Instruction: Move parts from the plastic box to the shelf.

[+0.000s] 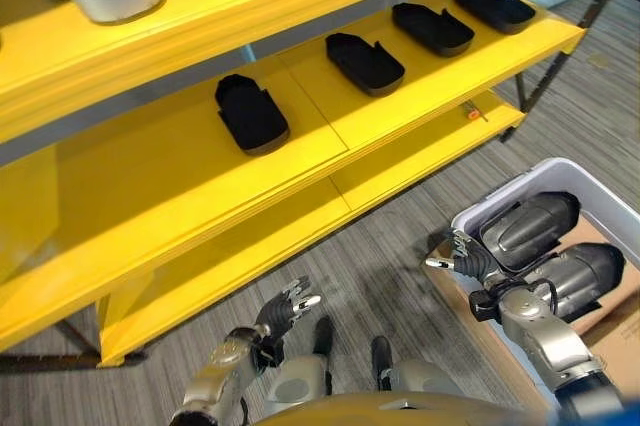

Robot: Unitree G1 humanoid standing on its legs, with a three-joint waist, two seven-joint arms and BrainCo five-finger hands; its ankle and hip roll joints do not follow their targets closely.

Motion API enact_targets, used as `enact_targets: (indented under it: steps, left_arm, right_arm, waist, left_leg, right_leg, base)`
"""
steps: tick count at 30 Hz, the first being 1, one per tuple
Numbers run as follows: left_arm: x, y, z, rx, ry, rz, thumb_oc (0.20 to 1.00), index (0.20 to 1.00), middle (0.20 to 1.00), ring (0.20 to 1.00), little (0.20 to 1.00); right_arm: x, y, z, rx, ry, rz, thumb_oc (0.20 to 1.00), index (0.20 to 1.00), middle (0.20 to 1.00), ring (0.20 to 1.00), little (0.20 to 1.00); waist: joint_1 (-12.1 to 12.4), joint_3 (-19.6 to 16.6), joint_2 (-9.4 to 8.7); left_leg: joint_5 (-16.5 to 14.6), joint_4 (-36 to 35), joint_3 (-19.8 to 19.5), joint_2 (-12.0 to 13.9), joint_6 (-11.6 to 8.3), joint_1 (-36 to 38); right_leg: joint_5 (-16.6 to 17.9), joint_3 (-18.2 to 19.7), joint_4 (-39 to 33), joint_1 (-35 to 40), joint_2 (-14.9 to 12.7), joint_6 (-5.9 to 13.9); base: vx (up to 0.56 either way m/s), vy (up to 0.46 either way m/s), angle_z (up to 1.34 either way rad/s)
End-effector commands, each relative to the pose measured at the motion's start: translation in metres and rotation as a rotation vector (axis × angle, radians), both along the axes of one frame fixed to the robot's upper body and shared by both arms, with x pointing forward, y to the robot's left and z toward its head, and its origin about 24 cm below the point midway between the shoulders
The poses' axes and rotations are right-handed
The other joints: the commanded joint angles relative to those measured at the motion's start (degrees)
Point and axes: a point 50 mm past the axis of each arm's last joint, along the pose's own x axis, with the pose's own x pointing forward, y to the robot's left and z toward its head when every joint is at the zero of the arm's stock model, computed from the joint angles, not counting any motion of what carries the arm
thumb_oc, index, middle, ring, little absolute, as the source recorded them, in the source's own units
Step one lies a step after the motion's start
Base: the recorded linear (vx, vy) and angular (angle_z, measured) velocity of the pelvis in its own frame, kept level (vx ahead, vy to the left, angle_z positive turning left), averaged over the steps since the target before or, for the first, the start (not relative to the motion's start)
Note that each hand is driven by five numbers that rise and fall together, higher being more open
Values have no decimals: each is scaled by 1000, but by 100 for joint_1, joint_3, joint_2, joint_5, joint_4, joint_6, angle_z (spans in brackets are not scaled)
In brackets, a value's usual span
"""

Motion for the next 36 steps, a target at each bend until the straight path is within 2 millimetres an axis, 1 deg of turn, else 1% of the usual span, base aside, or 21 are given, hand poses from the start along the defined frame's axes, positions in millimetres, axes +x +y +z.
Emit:
enact_targets:
  steps: [1, 3, 4, 11, 13, 15, 16, 17, 19, 21, 23, 24, 25, 27, 28, 29, 31, 32, 33, 35, 36]
  left_arm:
    - [2, 6, 10, 102, -59, -134, 1000, 1000, 1000, 1000, 1000]
    - [7, 0, 11, 99, -53, -202, 1000, 1000, 1000, 1000, 1000]
    - [12, -5, 15, 76, -55, -236, 1000, 1000, 1000, 1000, 1000]
    - [27, -20, 21, 80, -74, -282, 1000, 1000, 1000, 1000, 1000]
    - [29, -19, 19, 84, -63, -277, 1000, 1000, 1000, 1000, 1000]
    - [27, -11, 18, 101, -58, -235, 1000, 1000, 1000, 1000, 1000]
    - [23, -2, 18, 118, -57, -195, 1000, 1000, 1000, 1000, 1000]
    - [20, 2, 17, 116, -47, -174, 1000, 1000, 1000, 1000, 1000]
    - [20, 2, 16, 106, -39, -162, 1000, 1000, 1000, 1000, 1000]
    - [19, 5, 16, 84, -25, -138, 1000, 1000, 1000, 1000, 1000]
    - [16, 16, 14, 123, -15, -109, 1000, 1000, 1000, 1000, 1000]
    - [15, 21, 14, 138, -11, -94, 1000, 1000, 1000, 1000, 1000]
    - [14, 24, 13, 146, -4, -80, 1000, 1000, 1000, 1000, 1000]
    - [12, 28, 12, 152, 2, -68, 1000, 1000, 1000, 1000, 1000]
    - [11, 28, 11, 151, 3, -67, 1000, 1000, 1000, 1000, 1000]
    - [5, 28, 8, 124, 26, -27, 1000, 1000, 1000, 1000, 1000]
    - [-6, 23, 4, 30, 37, 42, 1000, 1000, 1000, 1000, 1000]
    - [-7, 23, 5, 22, 35, 45, 1000, 1000, 1000, 1000, 1000]
    - [-9, 19, 7, -20, 17, 68, 1000, 1000, 1000, 1000, 1000]
    - [-8, 19, 10, -50, 10, 107, 1000, 1000, 1000, 1000, 1000]
    - [-8, 19, 10, -58, 12, 130, 1000, 1000, 1000, 1000, 1000]
  right_arm:
    - [20, 9, 30, -21, -166, 10, 1000, 1000, 1000, 1000, 1000]
    - [23, 8, 29, -28, -162, -5, 1000, 1000, 1000, 1000, 1000]
    - [22, 8, 27, -22, -145, -11, 1000, 1000, 1000, 1000, 1000]
    - [18, 1, 11, -58, -68, -88, 1000, 1000, 1000, 1000, 1000]
    - [13, -2, 2, -74, 14, -67, 1000, 1000, 1000, 1000, 1000]
    - [15, 5, 2, -57, 6, -23, 1000, 1000, 1000, 1000, 1000]
    - [18, 11, 5, -40, -11, 15, 1000, 1000, 1000, 1000, 1000]
    - [17, 11, 7, -44, -10, 25, 1000, 1000, 1000, 1000, 1000]
    - [16, 10, 6, -69, 8, 39, 1000, 1000, 1000, 1000, 1000]
    - [14, 7, 2, -112, 37, 78, 1000, 1000, 1000, 1000, 1000]
    - [16, 7, 1, -122, 38, 85, 1000, 1000, 1000, 1000, 1000]
    - [17, 6, 1, -116, 43, 81, 1000, 1000, 1000, 1000, 1000]
    - [17, 3, 2, -121, 54, 76, 1000, 1000, 1000, 1000, 1000]
    - [13, -3, 0, -138, 76, 52, 1000, 1000, 1000, 1000, 1000]
    - [13, -4, 0, -140, 77, 49, 1000, 1000, 1000, 1000, 1000]
    - [11, -9, -1, -162, 88, 33, 1000, 1000, 1000, 1000, 1000]
    - [5, -25, 3, -206, 94, 11, 1000, 1000, 1000, 1000, 1000]
    - [5, -26, 4, -210, 93, 10, 1000, 1000, 1000, 1000, 1000]
    - [4, -34, 7, -236, 81, 9, 1000, 1000, 1000, 1000, 1000]
    - [6, -40, 12, -272, 65, 16, 1000, 1000, 1000, 1000, 1000]
    - [9, -41, 13, -286, 56, 26, 1000, 1000, 1000, 1000, 1000]
  waist:
    - [80, -165, -351]
    - [-12, -199, -345]
    - [-111, -242, -344]
    - [-393, -304, -401]
    - [-454, -268, -441]
    - [-338, -157, -472]
    - [-194, -41, -492]
    - [-185, -22, -508]
    - [-202, -32, -522]
    - [-137, -94, -558]
    - [-39, -147, -614]
    - [-17, -168, -612]
    - [-15, -200, -609]
    - [-32, -234, -601]
    - [-36, -233, -601]
    - [-46, -221, -610]
    - [-87, -149, -636]
    - [-91, -141, -635]
    - [-120, -73, -639]
    - [-117, -1, -640]
    - [-106, 27, -632]
  left_leg:
    - [-270, 223, 176, 194, -209, -18]
    - [-347, 127, 352, 203, -160, 166]
    - [-390, -9, 532, 218, -120, 332]
    - [-566, -179, 1000, 338, -65, 565]
    - [-649, -179, 1266, 370, -23, 639]
    - [-668, -179, 1557, 423, 27, 713]
    - [-703, -179, 1896, 485, 97, 787]
    - [-709, -179, 2025, 534, 116, 797]
    - [-708, -179, 2064, 551, 103, 804]
    - [-714, -179, 2239, 646, -7, 807]
    - [-726, -179, 2412, 784, -115, 856]
    - [-701, -179, 2460, 881, -160, 859]
    - [-670, -179, 2483, 968, -203, 843]
    - [-628, -160, 2480, 1073, -263, 824]
    - [-621, -153, 2472, 1091, -272, 822]
    - [-564, -84, 2446, 1231, -349, 838]
    - [-554, 196, 2426, 1510, -491, 837]
    - [-552, 227, 2423, 1536, -502, 823]
    - [-652, 402, 2327, 1669, -568, 794]
    - [-667, 616, 2272, 1794, -596, 668]
    - [-701, 720, 2250, 1803, -577, 626]
  right_leg:
    - [-109, -393, 23, 421, -375, 765]
    - [-118, -385, 48, 434, -392, 793]
    - [-102, -376, 37, 459, -412, 836]
    - [68, -276, 11, 413, -555, 1032]
    - [93, -381, 125, 337, -669, 1122]
    - [274, -842, 571, 106, -912, 1277]
    - [403, -1286, 925, -57, -1181, 1420]
    - [524, -1294, 854, -65, -1284, 1466]
    - [627, -1231, 770, -49, -1344, 1500]
    - [1077, -1467, 364, 65, -1745, 1628]
    - [1580, -1770, 164, 28, -2107, 1789]
    - [1560, -1815, 109, 42, -2135, 1797]
    - [1412, -1804, -32, 119, -2087, 1780]
    - [1151, -1759, -174, 207, -1967, 1705]
    - [1104, -1749, -172, 214, -1943, 1694]
    - [706, -1755, -85, 253, -1759, 1604]
    - [255, -1806, 243, 244, -1537, 1367]
    - [224, -1805, 275, 234, -1520, 1341]
    - [-23, -1725, 463, 226, -1431, 1238]
    - [-151, -1725, 632, 137, -1345, 1105]
    - [-215, -1747, 718, 106, -1310, 1044]
  base:
    - [143, 230, -94]
    - [156, 241, -84]
    - [121, 198, -49]
    - [107, 181, -44]
    - [60, 90, -41]
    - [-56, -36, -99]
    - [-110, -150, -240]
    - [-97, -171, -250]
    - [-8, -165, -118]
    - [35, -294, -44]
    - [39, -366, -47]
    - [55, -386, -70]
    - [78, -381, -67]
    - [93, -320, -34]
    - [146, -412, -44]
    - [223, -540, -63]
    - [246, -603, -64]
    - [177, -410, -35]
    - [106, -261, -27]
    - [78, -394, -15]
    - [87, -447, -19]
